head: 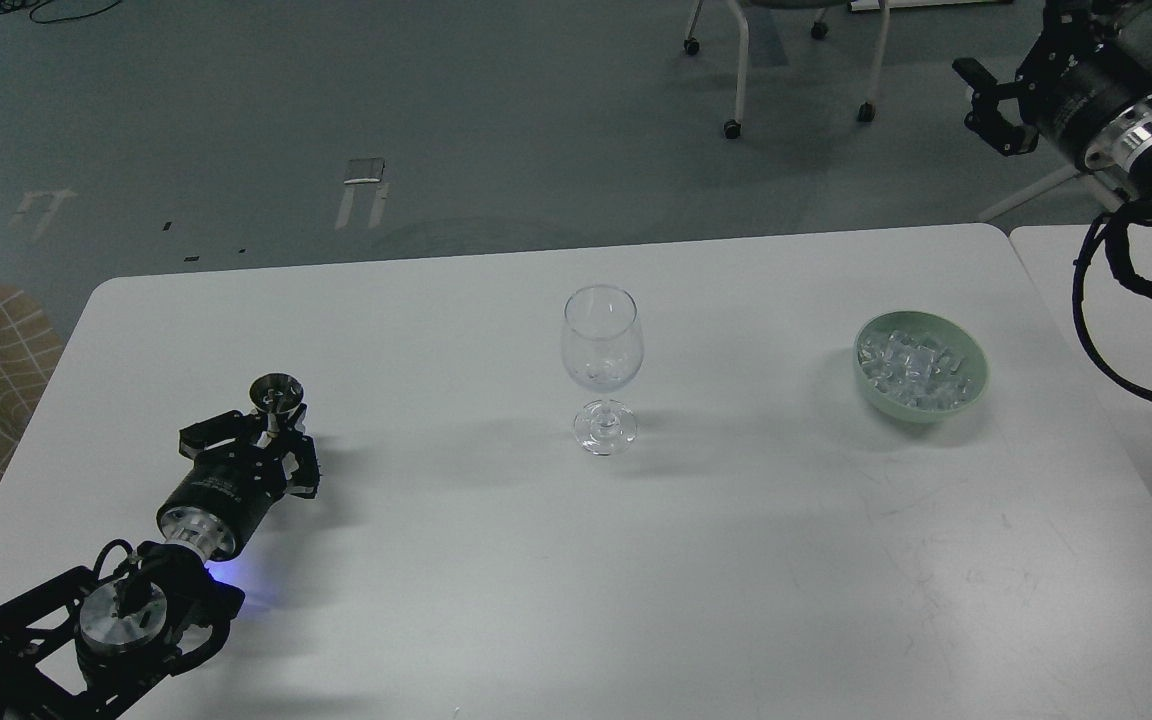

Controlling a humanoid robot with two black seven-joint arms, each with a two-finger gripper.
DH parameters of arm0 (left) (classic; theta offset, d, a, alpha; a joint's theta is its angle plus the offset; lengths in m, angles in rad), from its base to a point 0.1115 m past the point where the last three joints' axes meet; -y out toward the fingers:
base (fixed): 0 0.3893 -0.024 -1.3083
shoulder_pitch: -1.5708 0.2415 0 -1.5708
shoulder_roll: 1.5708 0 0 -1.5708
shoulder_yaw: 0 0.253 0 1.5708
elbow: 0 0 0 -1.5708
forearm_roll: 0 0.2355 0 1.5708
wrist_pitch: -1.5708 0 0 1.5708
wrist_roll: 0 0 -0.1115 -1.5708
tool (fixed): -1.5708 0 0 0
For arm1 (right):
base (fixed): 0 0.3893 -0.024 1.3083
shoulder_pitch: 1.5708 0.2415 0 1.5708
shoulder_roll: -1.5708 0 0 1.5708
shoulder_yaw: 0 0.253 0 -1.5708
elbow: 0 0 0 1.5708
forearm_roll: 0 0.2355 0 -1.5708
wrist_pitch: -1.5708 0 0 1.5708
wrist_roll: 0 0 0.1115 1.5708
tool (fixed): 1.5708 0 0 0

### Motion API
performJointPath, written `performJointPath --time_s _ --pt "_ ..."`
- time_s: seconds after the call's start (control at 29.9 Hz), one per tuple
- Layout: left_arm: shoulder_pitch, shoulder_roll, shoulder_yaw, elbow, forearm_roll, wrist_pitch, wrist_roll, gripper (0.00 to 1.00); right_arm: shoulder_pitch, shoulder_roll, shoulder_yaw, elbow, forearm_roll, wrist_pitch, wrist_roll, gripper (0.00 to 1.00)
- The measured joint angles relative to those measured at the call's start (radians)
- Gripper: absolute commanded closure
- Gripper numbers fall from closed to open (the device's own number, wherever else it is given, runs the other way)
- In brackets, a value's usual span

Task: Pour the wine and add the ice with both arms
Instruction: 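Close the left gripper around the silver jigger cup, then lift the jigger with the left gripper and carry it above the wine glass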

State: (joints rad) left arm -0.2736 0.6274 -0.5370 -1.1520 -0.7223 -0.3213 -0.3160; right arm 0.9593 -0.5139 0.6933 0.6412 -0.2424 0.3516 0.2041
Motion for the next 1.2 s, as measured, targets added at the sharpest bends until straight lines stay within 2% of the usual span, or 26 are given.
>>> performJointPath --time_s 0.17,0.37,0.67,0.9,1.2 --pt "-0.009 -0.009 -0.003 -0.002 -0.001 -0.007 0.0 0.82 0.0 0.0 0.0 -0.001 0.0 0.0 0.0 0.0" --pt "-0.029 -0.013 -0.008 -0.005 -0.014 -0.01 0.001 0.92 0.002 -0.001 0.0 -0.002 0.0 -0.002 0.0 0.0" --pt "-0.069 -0.004 -0.005 -0.012 -0.043 -0.012 0.008 0.99 0.003 -0.003 -0.001 -0.002 0.0 -0.003 -0.002 0.0" --pt "-0.121 0.019 0.013 -0.025 -0.045 -0.01 0.019 1.0 0.003 -0.006 -0.006 -0.002 0.0 -0.004 -0.005 0.0" --pt "-0.265 0.038 0.123 -0.031 -0.087 -0.005 0.038 1.0 0.001 -0.006 -0.008 -0.002 0.0 -0.004 -0.006 0.0"
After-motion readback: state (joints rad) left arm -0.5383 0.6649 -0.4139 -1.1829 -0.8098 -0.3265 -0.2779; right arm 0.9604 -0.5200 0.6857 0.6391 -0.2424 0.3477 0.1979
